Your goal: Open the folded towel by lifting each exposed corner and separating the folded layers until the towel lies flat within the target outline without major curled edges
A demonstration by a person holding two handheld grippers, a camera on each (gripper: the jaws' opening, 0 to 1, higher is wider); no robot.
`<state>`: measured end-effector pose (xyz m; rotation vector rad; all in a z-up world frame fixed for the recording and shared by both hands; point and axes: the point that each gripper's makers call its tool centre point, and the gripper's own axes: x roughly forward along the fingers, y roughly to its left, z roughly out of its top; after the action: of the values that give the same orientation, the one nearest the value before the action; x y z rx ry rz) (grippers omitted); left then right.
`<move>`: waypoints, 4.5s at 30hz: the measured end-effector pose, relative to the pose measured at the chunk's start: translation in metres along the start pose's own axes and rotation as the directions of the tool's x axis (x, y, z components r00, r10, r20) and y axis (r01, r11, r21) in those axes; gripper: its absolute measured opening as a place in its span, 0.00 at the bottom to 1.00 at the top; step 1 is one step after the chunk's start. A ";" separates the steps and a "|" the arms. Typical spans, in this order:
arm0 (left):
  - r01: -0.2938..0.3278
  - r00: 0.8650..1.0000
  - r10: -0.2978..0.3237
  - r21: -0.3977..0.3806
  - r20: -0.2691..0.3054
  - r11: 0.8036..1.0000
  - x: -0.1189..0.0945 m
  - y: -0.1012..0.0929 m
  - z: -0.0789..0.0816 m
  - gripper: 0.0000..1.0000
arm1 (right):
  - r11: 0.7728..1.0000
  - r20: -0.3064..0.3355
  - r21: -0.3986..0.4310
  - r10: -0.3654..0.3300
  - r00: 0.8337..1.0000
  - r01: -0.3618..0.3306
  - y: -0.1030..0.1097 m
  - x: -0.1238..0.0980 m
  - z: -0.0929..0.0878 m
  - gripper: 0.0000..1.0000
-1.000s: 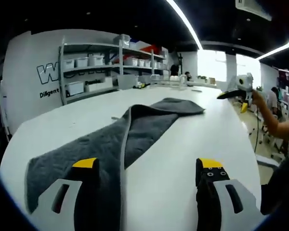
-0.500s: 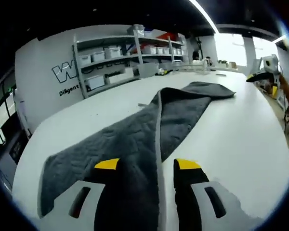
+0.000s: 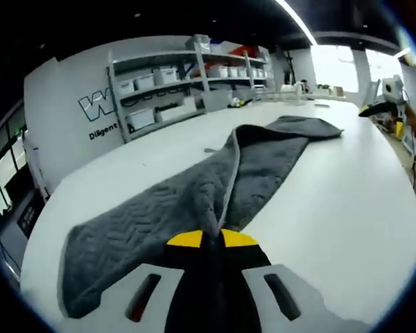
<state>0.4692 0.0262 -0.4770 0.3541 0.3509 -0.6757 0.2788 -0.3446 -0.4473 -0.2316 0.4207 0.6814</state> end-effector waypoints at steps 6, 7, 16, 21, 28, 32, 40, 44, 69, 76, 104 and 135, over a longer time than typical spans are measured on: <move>0.037 0.999 -0.037 0.020 0.024 0.999 -0.014 -0.013 0.010 0.06 | 1.000 0.001 0.002 0.000 1.000 0.000 0.002 -0.001 -0.001 0.98; 0.042 0.999 -0.043 0.025 0.031 0.999 -0.018 -0.015 0.013 0.06 | 1.000 0.000 0.001 0.001 1.000 -0.001 0.003 -0.001 -0.001 0.98; 0.077 0.994 -0.080 0.039 0.081 0.996 -0.049 -0.027 0.025 0.06 | 1.000 -0.007 -0.008 0.006 1.000 -0.006 0.005 0.000 -0.001 0.98; 0.127 0.987 -0.128 0.016 0.099 0.992 -0.067 -0.037 0.025 0.06 | 1.000 -0.008 -0.007 0.003 1.000 -0.003 0.004 0.001 -0.001 0.98; 0.141 0.986 -0.143 0.030 0.090 0.990 -0.085 -0.041 0.018 0.06 | 1.000 -0.016 -0.007 0.003 1.000 -0.003 0.004 0.000 -0.003 0.98; 0.165 0.983 -0.167 0.043 0.074 0.985 -0.095 -0.049 0.011 0.06 | 1.000 -0.024 -0.011 0.005 1.000 -0.005 0.005 0.001 -0.004 0.98; 0.210 0.978 -0.211 0.064 0.009 0.976 -0.105 -0.066 -0.011 0.06 | 1.000 -0.030 -0.015 0.009 1.000 -0.010 0.006 0.001 -0.004 0.98; 0.239 0.971 -0.238 0.059 -0.025 0.969 -0.102 -0.073 -0.025 0.06 | 1.000 -0.040 -0.017 0.011 0.999 -0.012 0.007 0.002 -0.005 0.98; 0.263 0.964 -0.262 0.039 -0.037 0.964 -0.096 -0.076 -0.039 0.07 | 0.999 -0.067 -0.031 0.024 0.997 -0.026 0.010 0.007 0.001 0.98; 0.266 0.964 -0.266 0.003 0.002 0.964 -0.107 -0.079 -0.030 0.14 | 0.999 -0.081 -0.034 0.030 0.996 -0.032 0.012 0.007 0.000 0.98; 0.229 0.954 -0.223 -0.003 0.201 0.973 -0.144 -0.086 0.003 0.97 | 0.998 -0.094 -0.030 0.053 0.994 -0.057 0.015 0.016 0.007 0.98; 0.235 0.947 -0.227 -0.006 0.228 0.972 -0.154 -0.097 0.011 0.99 | 0.981 -0.019 -0.194 0.000 1.000 -0.004 0.009 0.113 0.078 0.76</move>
<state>0.2957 0.0346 -0.4220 0.2021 0.1873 -0.9303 0.3745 -0.2483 -0.4292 -0.4225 0.3730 0.7233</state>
